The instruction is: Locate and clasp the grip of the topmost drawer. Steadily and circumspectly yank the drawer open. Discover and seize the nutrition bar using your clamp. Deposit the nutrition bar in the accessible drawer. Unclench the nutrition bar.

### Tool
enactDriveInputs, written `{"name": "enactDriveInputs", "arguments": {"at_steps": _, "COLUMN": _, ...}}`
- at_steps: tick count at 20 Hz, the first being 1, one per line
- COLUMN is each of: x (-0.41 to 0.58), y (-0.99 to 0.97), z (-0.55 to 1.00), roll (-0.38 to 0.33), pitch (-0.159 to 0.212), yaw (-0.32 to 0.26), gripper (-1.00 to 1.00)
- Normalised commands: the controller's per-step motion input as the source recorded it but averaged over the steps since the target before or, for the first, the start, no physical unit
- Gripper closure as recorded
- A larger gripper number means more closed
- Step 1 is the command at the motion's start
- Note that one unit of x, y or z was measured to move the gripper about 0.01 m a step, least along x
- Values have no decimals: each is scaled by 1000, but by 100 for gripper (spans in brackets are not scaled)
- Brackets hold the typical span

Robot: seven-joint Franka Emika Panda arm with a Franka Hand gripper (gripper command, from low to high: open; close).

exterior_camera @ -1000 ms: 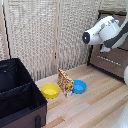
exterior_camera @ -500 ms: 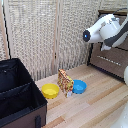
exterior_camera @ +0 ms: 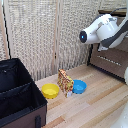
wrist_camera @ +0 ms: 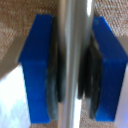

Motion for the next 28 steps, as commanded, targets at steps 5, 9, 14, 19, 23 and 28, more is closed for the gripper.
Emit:
{"name": "enactDriveInputs", "arguments": {"at_steps": 5, "x": 69, "y": 1000, "z": -120, "roll": -21, "pitch": 0, "yaw": -1, "gripper": 100}}
{"name": "enactDriveInputs", "arguments": {"at_steps": 9, "x": 81, "y": 620, "z": 0, "roll": -85, "pitch": 8, "yaw": 4, "gripper": -100}}
{"name": "enactDriveInputs", "arguments": {"at_steps": 14, "x": 119, "y": 11, "z": -7, "roll": 22, "pitch": 22, "yaw": -12, "gripper": -100}}
{"name": "enactDriveInputs", "arguments": {"at_steps": 19, "x": 74, "y": -24, "z": 10, "roll": 40, "pitch": 25, "yaw": -81, "gripper": -100}}
{"name": "enactDriveInputs", "arguments": {"at_steps": 23, "x": 65, "y": 204, "z": 191, "roll": 7, "pitch": -53, "yaw": 42, "gripper": -100}}
{"name": "enactDriveInputs", "arguments": {"at_steps": 28, "x": 261, "y": 525, "z": 90, "roll": 61, "pitch": 26, "yaw": 45, "gripper": -100}}
